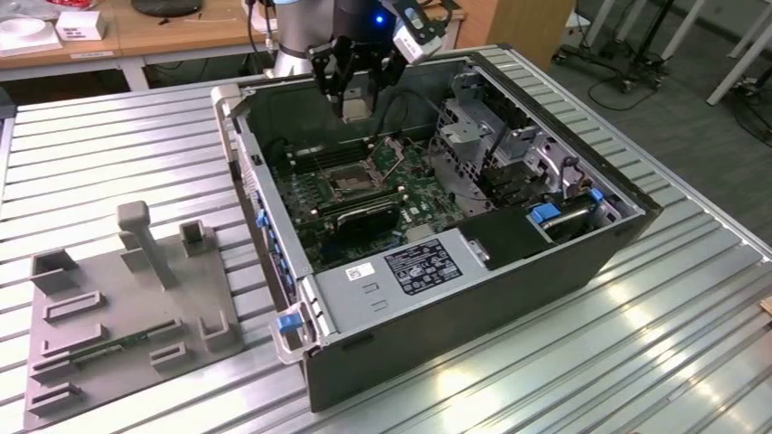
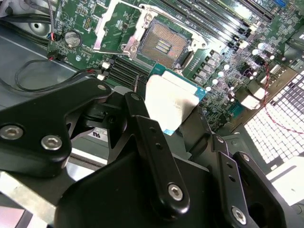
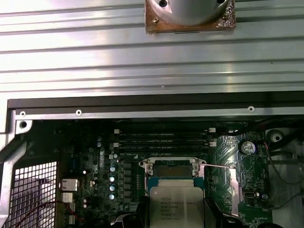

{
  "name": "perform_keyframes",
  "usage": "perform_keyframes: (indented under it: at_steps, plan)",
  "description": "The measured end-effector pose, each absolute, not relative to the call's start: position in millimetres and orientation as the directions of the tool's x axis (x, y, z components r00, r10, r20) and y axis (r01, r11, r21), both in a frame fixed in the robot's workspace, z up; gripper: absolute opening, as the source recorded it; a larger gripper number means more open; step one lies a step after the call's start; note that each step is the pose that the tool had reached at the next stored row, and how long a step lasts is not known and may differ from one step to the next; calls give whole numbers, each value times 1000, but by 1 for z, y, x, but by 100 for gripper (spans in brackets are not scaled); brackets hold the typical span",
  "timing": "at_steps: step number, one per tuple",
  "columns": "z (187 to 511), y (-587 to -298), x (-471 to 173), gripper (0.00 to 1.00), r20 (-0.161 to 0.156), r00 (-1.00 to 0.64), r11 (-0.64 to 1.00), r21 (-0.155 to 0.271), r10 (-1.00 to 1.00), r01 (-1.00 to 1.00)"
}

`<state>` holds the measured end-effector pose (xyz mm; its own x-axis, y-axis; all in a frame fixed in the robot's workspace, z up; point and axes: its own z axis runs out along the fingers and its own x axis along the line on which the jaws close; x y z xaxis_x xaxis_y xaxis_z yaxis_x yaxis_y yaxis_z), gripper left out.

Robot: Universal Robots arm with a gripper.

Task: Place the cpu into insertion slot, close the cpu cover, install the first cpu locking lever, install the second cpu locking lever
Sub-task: 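Place the cpu into insertion slot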

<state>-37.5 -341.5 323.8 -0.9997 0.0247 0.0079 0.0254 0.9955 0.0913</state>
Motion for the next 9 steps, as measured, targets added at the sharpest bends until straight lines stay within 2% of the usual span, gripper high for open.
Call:
perform_keyframes:
  at_steps: [9]
  plan:
    - [320,-341,-37,54,8,-1000,995,91,25,25]
